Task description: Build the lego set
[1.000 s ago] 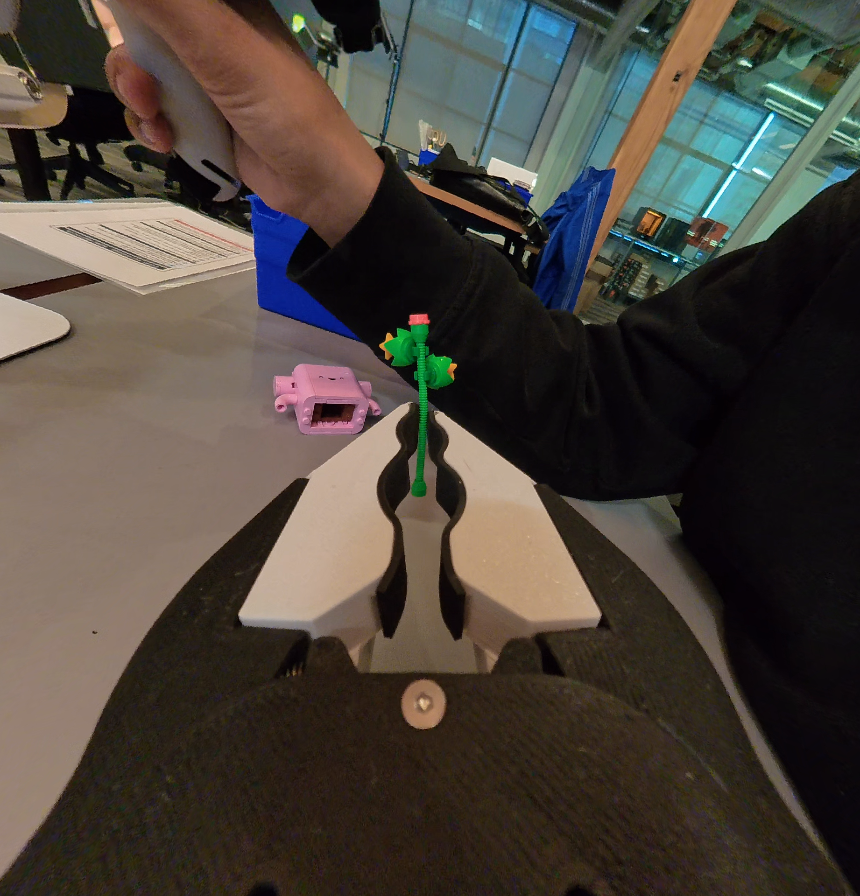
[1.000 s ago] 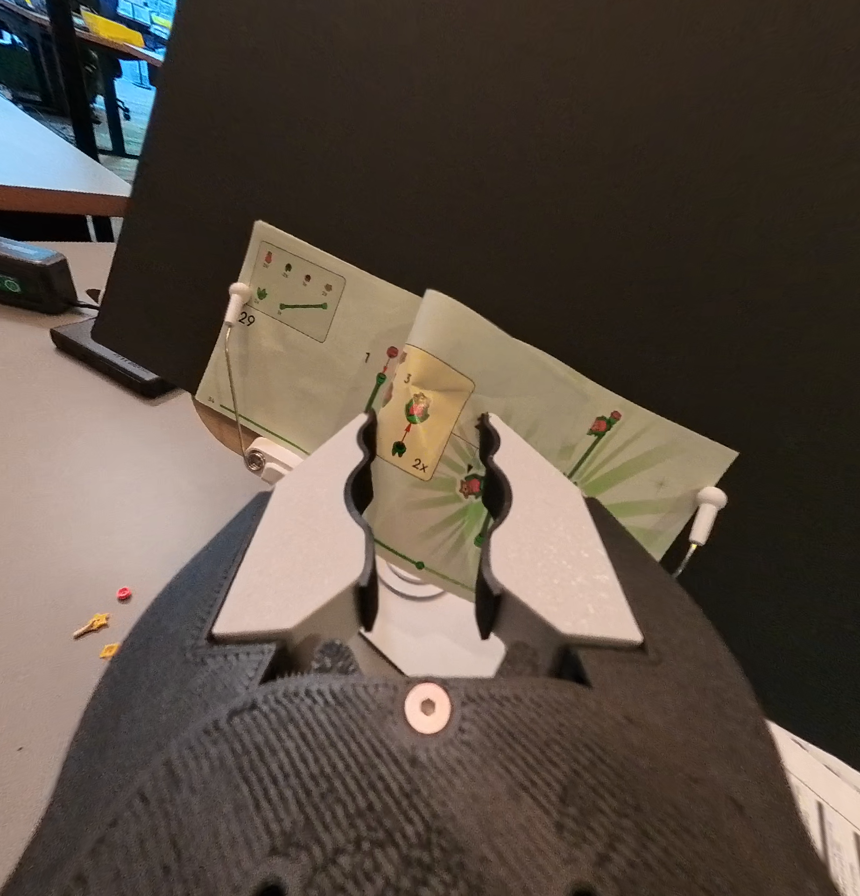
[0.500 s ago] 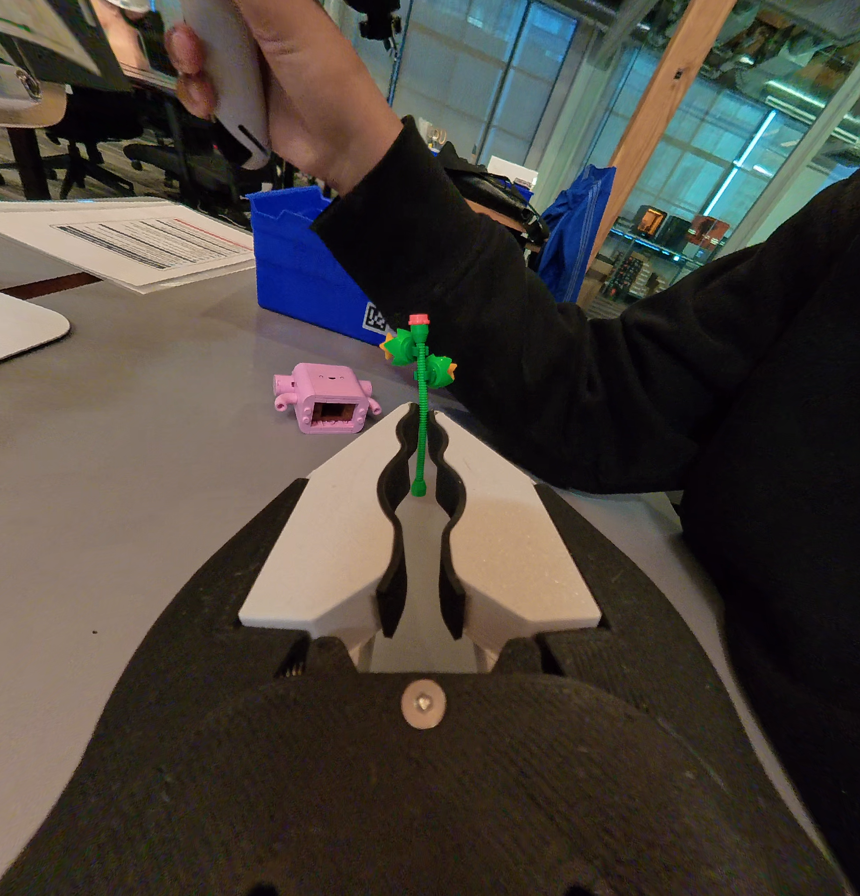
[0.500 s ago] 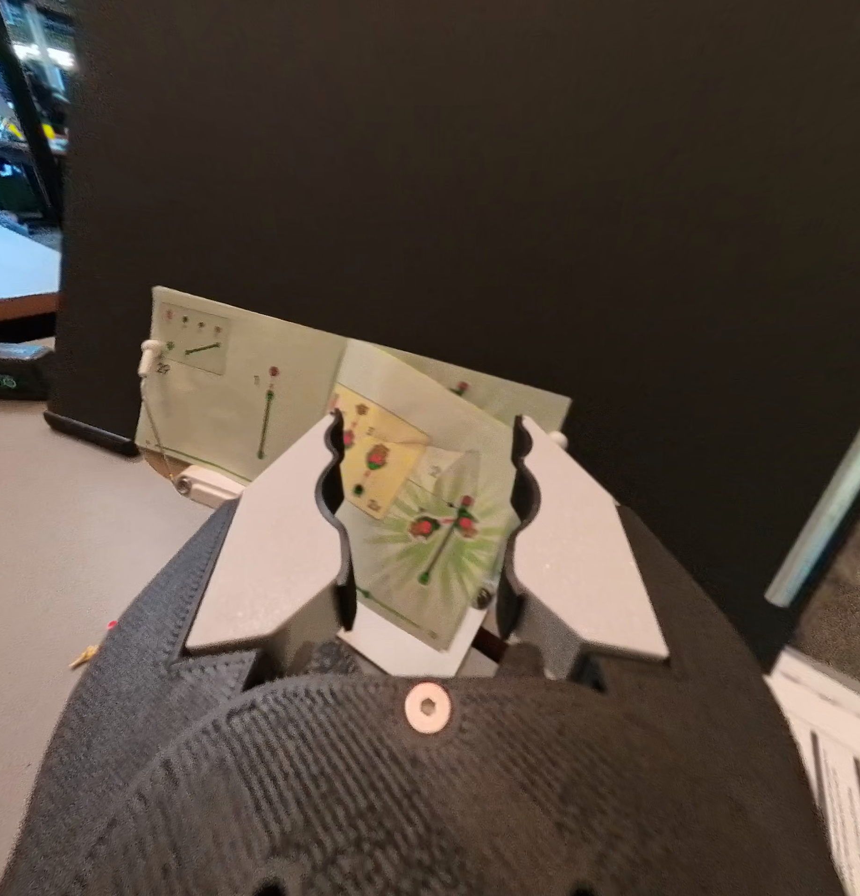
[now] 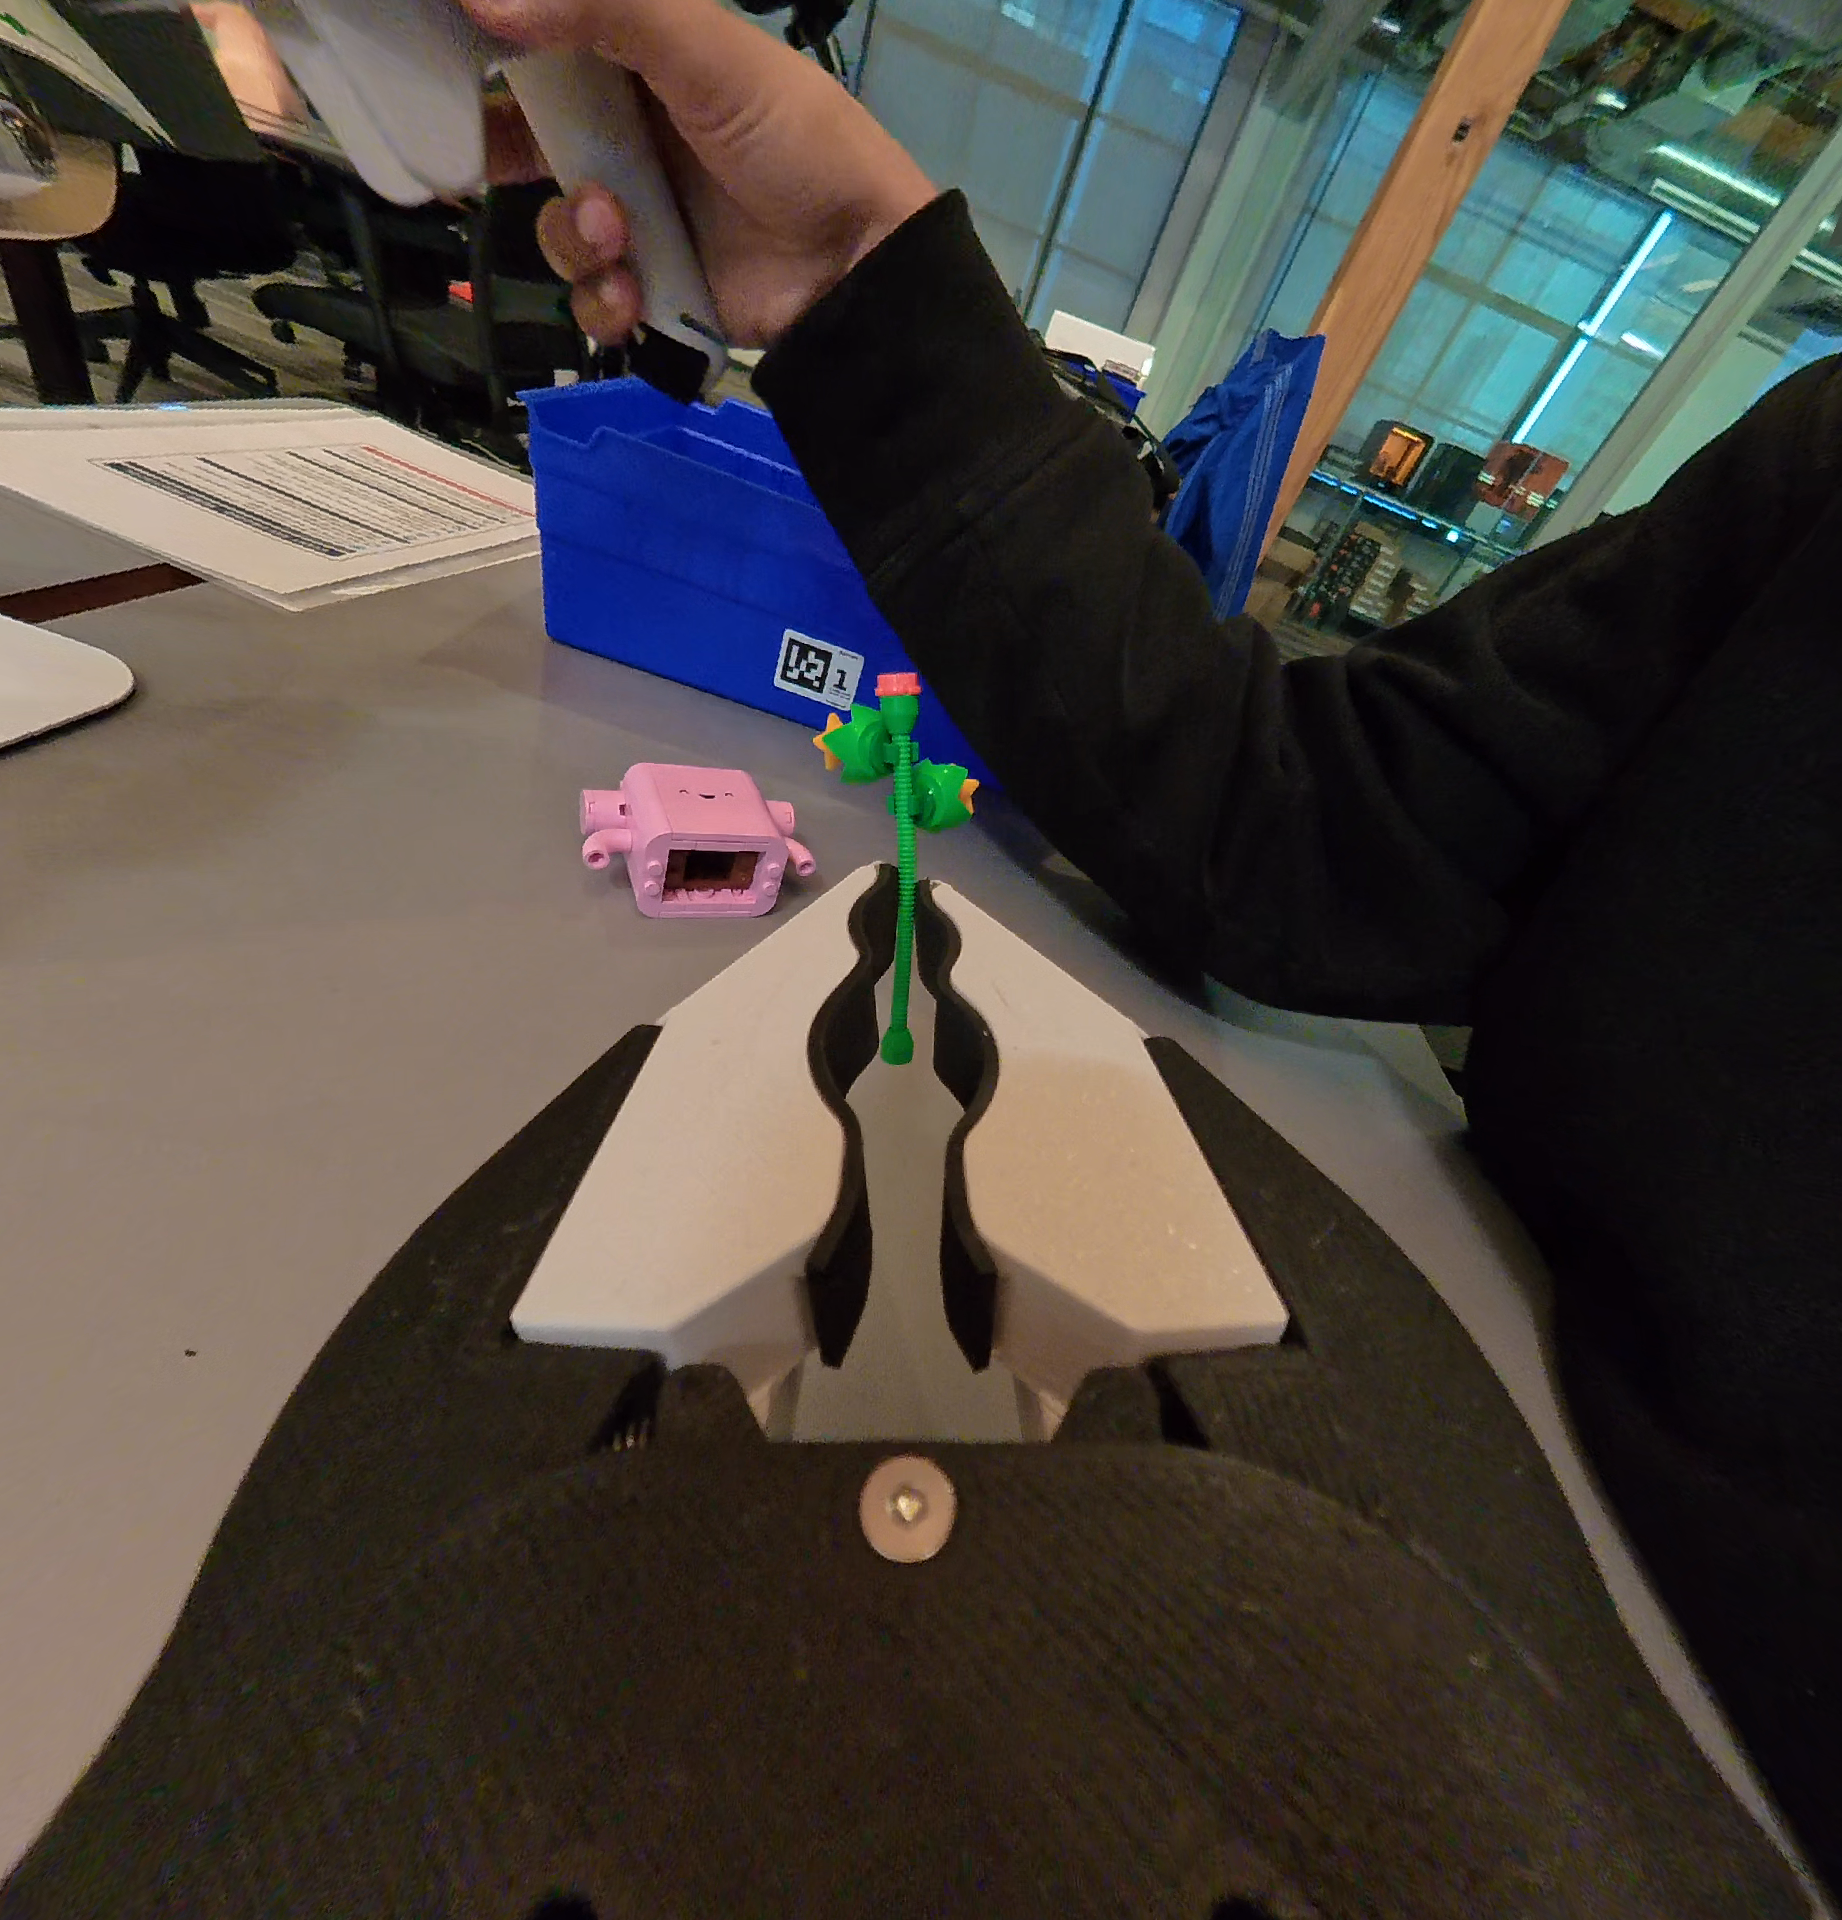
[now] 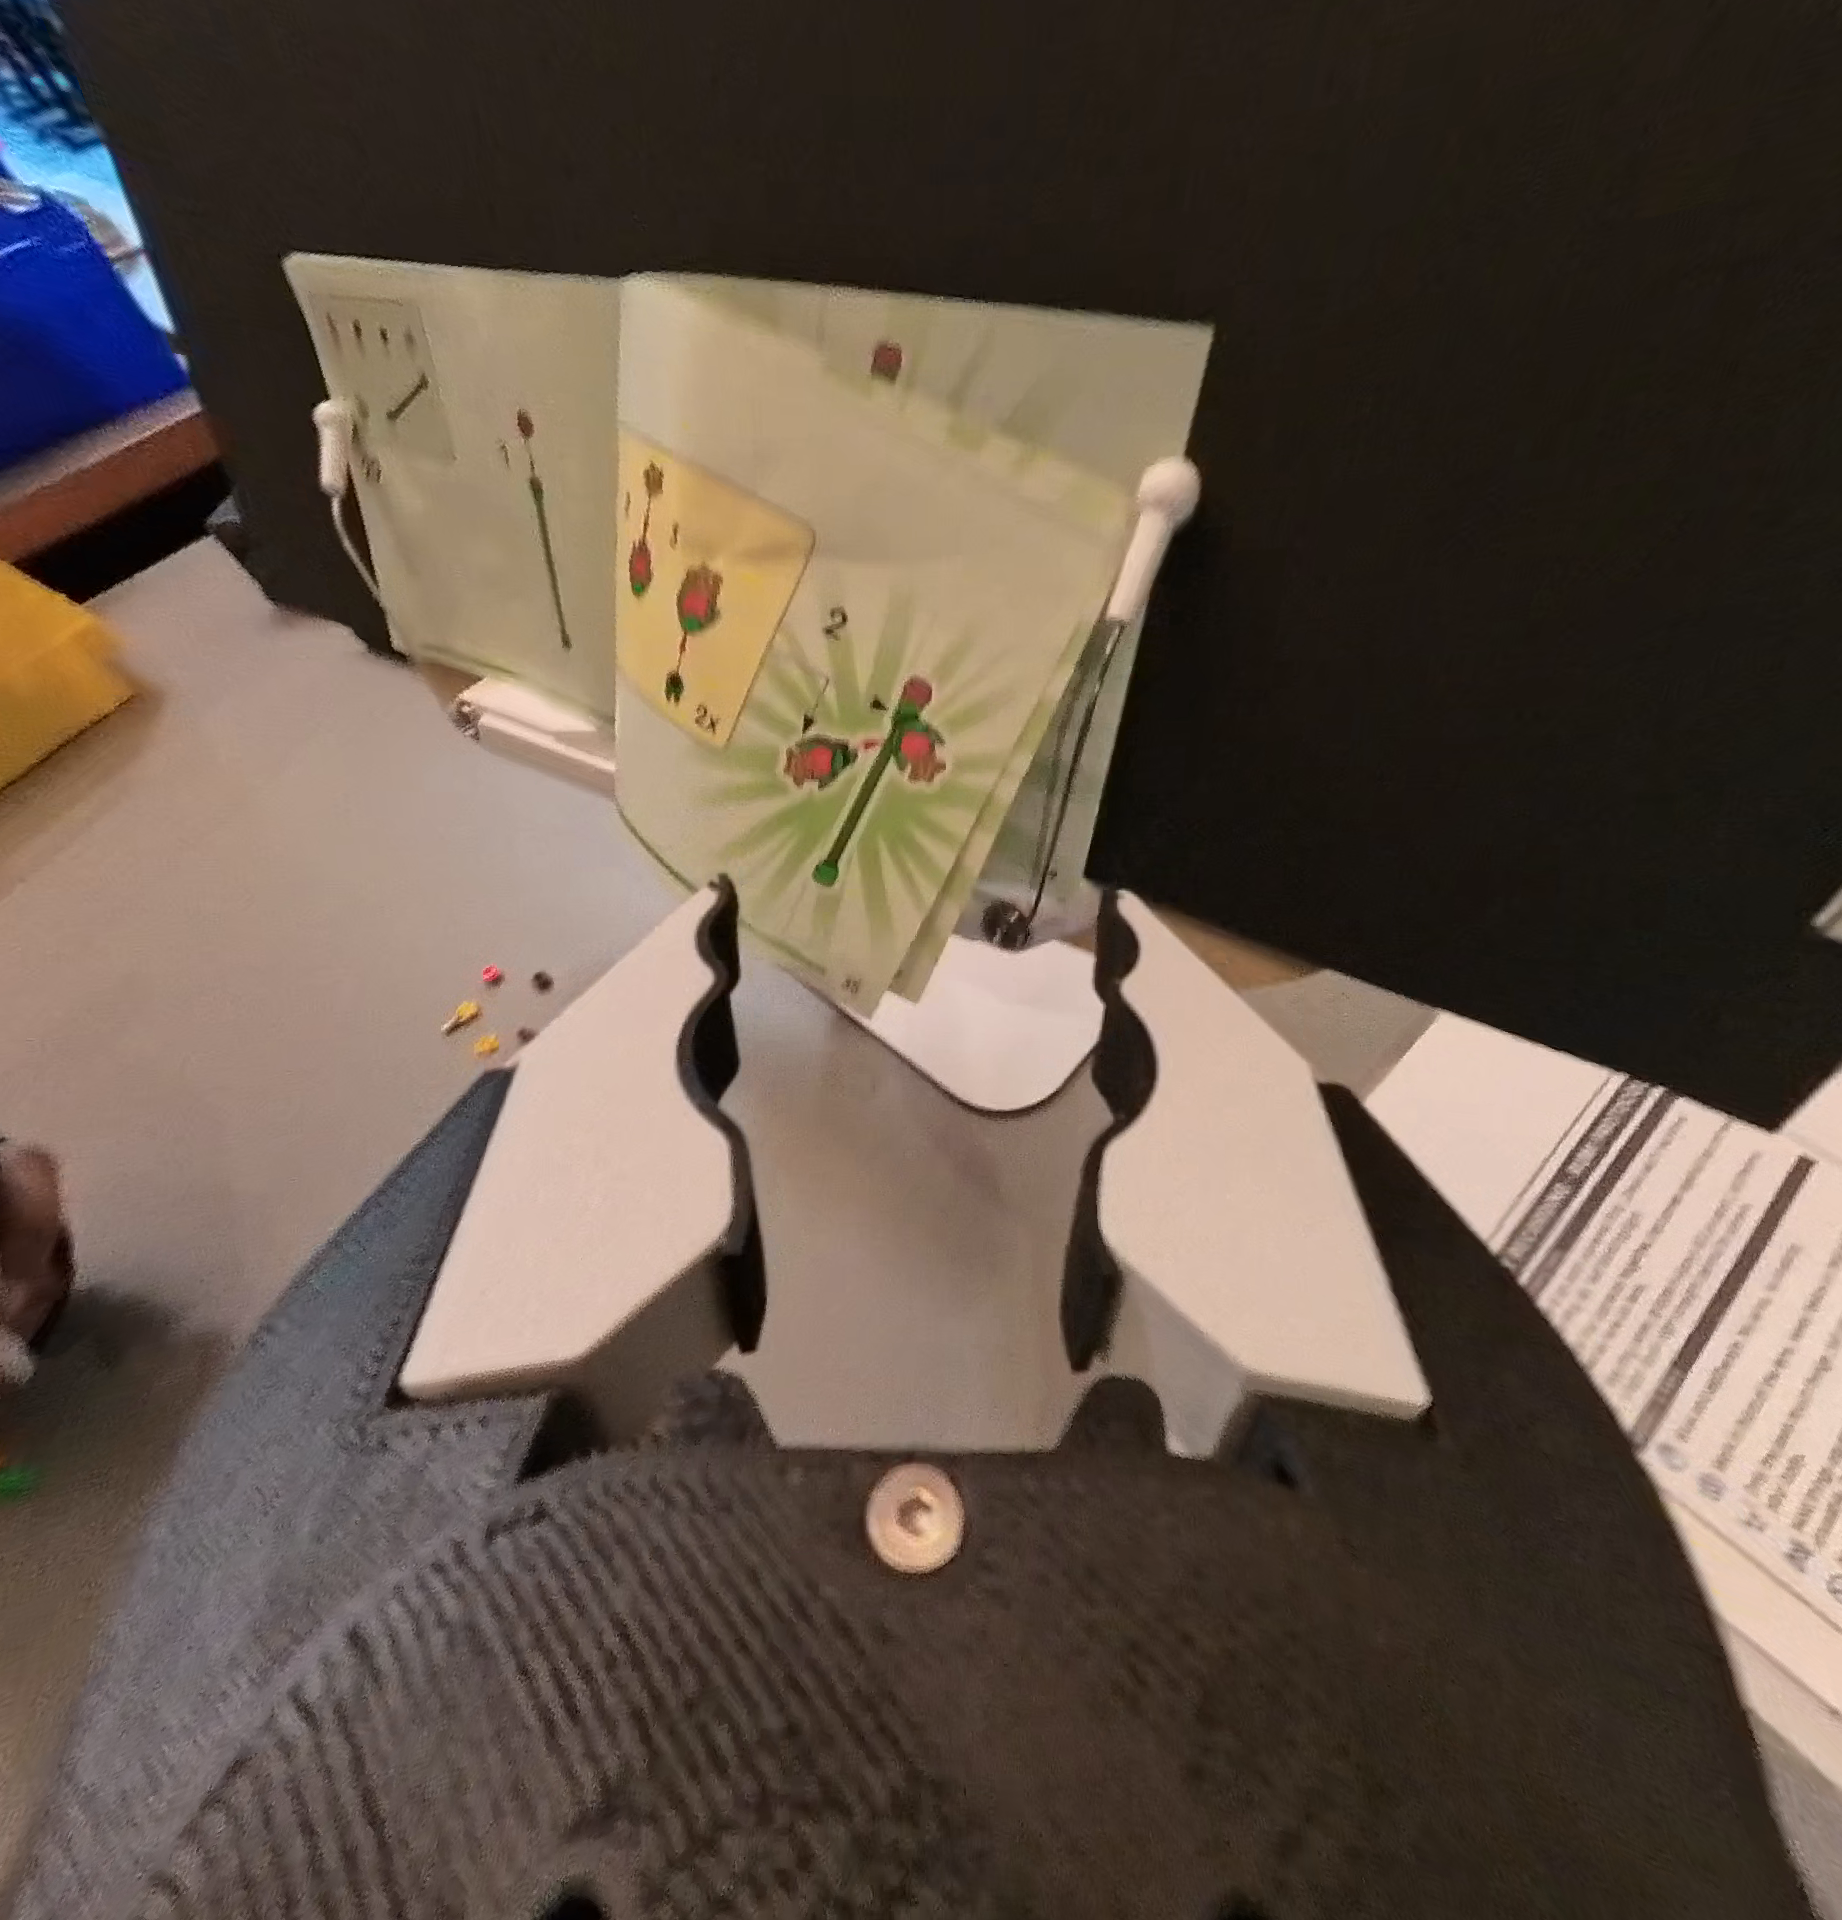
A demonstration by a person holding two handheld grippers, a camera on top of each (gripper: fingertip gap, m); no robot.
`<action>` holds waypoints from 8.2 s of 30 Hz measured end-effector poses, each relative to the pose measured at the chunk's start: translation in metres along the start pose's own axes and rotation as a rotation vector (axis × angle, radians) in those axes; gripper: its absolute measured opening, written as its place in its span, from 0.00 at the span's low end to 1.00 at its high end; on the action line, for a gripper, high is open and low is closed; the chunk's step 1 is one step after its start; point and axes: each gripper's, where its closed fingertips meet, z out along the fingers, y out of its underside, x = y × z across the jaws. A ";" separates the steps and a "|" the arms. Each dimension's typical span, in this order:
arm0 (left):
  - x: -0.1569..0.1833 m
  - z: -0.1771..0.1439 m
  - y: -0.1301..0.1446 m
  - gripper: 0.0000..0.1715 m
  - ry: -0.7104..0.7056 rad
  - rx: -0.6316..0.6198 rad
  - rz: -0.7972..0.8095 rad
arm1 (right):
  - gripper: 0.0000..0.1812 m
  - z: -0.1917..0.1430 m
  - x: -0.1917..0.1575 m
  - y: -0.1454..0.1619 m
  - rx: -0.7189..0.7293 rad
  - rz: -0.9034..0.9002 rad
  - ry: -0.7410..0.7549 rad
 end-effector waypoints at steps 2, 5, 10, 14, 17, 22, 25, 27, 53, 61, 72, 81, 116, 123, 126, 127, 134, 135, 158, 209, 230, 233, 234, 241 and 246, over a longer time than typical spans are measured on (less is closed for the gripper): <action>0.000 0.000 0.000 0.00 0.000 0.000 0.000 | 0.36 -0.001 -0.004 0.006 -0.021 0.033 -0.065; 0.000 0.001 0.001 0.00 0.002 -0.002 -0.002 | 0.36 0.001 -0.013 0.010 -0.045 0.065 -0.140; 0.000 0.001 0.001 0.00 -0.001 -0.006 0.002 | 0.36 0.003 -0.003 0.005 -0.050 0.022 -0.030; 0.000 0.000 0.000 0.00 -0.001 -0.004 0.003 | 0.31 -0.005 -0.007 -0.005 -0.005 0.044 -0.065; 0.000 0.000 0.001 0.00 -0.001 -0.005 0.004 | 0.27 -0.010 -0.015 -0.010 0.040 0.100 -0.164; 0.000 0.001 0.001 0.00 -0.003 -0.009 0.005 | 0.25 -0.011 -0.020 -0.006 0.029 0.178 -0.258; 0.000 0.001 0.002 0.00 -0.002 -0.011 0.004 | 0.25 -0.005 -0.018 0.002 -0.005 0.186 -0.253; 0.000 0.001 0.002 0.00 -0.003 -0.012 0.005 | 0.25 -0.003 -0.021 0.002 -0.009 0.191 -0.275; 0.000 0.001 0.001 0.00 -0.011 -0.014 0.013 | 0.24 0.029 -0.176 -0.038 0.125 -0.130 -0.589; -0.017 0.003 0.019 0.00 -0.098 -0.122 -0.028 | 0.22 0.040 -0.155 -0.043 0.170 -0.109 -0.479; -0.013 0.013 0.053 0.01 0.010 -0.285 -0.265 | 0.26 0.088 -0.156 -0.039 0.242 -0.335 -0.129; -0.013 0.013 0.054 0.02 0.023 -0.286 -0.294 | 0.25 0.085 -0.143 -0.041 0.249 -0.335 -0.076; -0.221 -0.086 -0.151 0.04 -0.696 0.285 -0.201 | 0.21 0.084 -0.134 -0.033 0.101 -0.848 0.174; -0.201 -0.079 -0.165 0.24 -0.516 0.372 -0.236 | 0.21 0.080 -0.142 -0.031 0.084 -0.871 0.146; -0.205 -0.074 -0.161 0.23 -0.537 0.346 -0.241 | 0.25 0.076 -0.153 -0.026 0.082 -0.890 0.065; -0.208 -0.072 -0.159 0.21 -0.556 0.336 -0.240 | 0.26 0.075 -0.157 -0.024 0.083 -0.901 0.044; -0.213 -0.073 -0.156 0.00 -0.608 0.338 -0.214 | 0.25 0.083 -0.168 -0.029 0.183 -0.983 0.068; -0.213 -0.073 -0.156 0.00 -0.606 0.335 -0.203 | 0.21 0.083 -0.163 -0.035 0.211 -0.985 0.123; -0.201 -0.073 -0.155 0.00 -0.684 0.376 0.069 | 0.00 0.112 -0.105 -0.069 0.296 -0.779 0.378; -0.143 -0.074 -0.194 0.10 -0.799 0.416 0.408 | 0.26 -0.011 0.049 -0.062 0.330 -0.005 0.406; -0.239 0.087 -0.147 0.05 -0.855 -0.246 0.322 | 0.00 0.015 0.050 -0.049 0.368 0.049 0.145; -0.240 0.086 -0.148 0.01 -0.846 -0.229 0.293 | 0.00 0.012 0.045 -0.049 0.374 0.024 0.101; -0.241 0.085 -0.149 0.00 -0.839 -0.222 0.279 | 0.01 0.012 0.042 -0.049 0.377 0.003 0.088; -0.239 0.084 -0.147 0.01 -0.745 -0.196 0.191 | 0.00 0.012 0.025 -0.063 0.384 -0.133 0.154; -0.218 0.071 -0.161 0.07 -0.732 -0.104 0.240 | 0.00 -0.009 0.037 -0.072 0.455 -0.174 0.245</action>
